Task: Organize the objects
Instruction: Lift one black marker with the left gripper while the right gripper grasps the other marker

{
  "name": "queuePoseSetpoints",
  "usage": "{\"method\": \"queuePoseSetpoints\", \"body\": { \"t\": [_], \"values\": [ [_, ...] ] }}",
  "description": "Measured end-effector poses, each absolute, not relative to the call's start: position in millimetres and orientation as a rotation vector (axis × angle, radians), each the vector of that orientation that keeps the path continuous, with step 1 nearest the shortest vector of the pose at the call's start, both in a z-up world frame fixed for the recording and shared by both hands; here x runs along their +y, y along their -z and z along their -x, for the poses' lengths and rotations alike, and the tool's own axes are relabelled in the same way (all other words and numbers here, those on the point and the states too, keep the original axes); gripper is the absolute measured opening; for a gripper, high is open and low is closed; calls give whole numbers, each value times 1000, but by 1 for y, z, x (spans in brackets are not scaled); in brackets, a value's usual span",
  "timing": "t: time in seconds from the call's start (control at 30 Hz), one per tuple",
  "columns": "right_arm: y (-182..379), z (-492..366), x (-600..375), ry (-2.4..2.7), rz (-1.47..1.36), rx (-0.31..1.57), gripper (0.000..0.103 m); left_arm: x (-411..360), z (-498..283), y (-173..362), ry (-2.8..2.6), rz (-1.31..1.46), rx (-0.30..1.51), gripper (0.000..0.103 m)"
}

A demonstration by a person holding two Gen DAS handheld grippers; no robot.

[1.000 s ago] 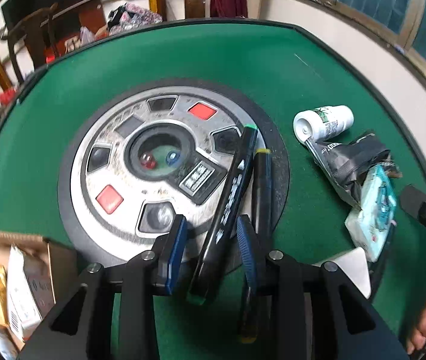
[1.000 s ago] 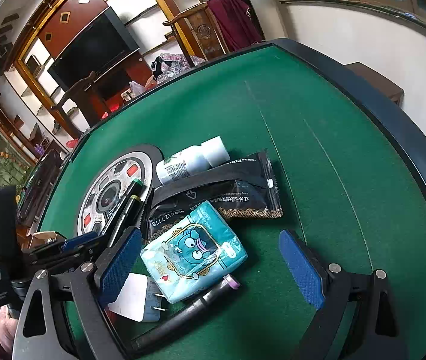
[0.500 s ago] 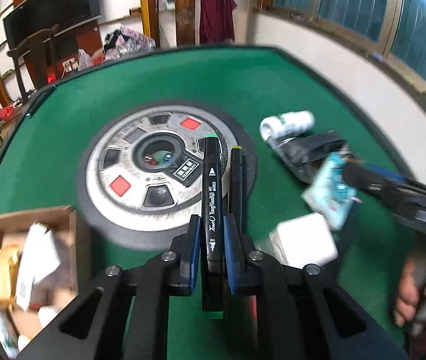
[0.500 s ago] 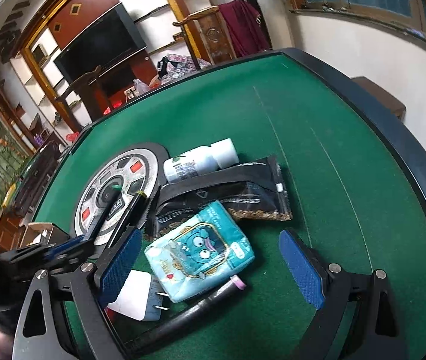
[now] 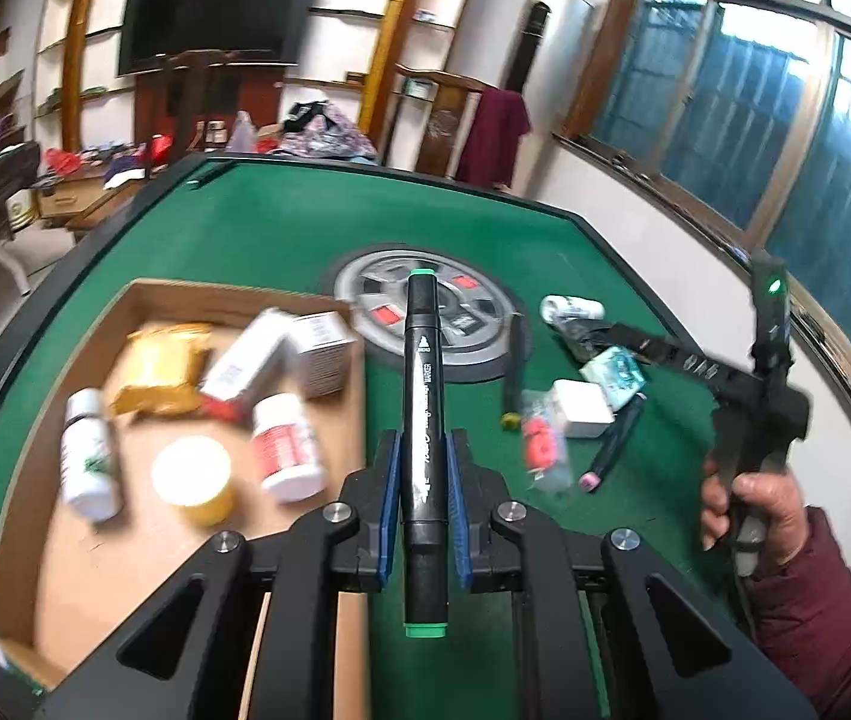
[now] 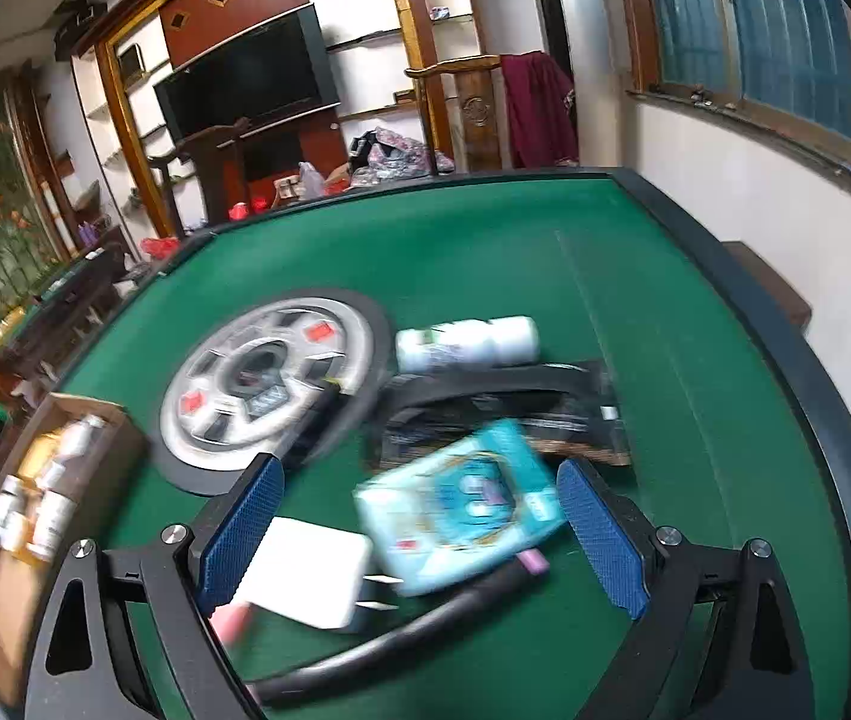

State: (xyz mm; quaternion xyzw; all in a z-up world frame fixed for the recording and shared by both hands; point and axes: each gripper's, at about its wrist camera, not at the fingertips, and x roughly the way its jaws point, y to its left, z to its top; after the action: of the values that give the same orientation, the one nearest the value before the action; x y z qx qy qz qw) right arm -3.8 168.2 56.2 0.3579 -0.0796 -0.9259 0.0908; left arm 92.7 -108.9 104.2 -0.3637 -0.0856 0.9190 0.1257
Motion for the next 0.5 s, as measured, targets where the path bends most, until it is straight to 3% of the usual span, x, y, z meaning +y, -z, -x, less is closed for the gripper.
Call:
{"method": "queuePoseSetpoints", "body": {
  "t": [0.27, 0.5],
  "values": [
    [-50, 51, 75, 2622, -1329, -34, 93, -154, -120, -94, -2728, 1033, -328, 15],
    [-10, 77, 56, 2620, -1600, 22, 59, -180, -120, -78, -2724, 1050, -385, 15]
  ]
}}
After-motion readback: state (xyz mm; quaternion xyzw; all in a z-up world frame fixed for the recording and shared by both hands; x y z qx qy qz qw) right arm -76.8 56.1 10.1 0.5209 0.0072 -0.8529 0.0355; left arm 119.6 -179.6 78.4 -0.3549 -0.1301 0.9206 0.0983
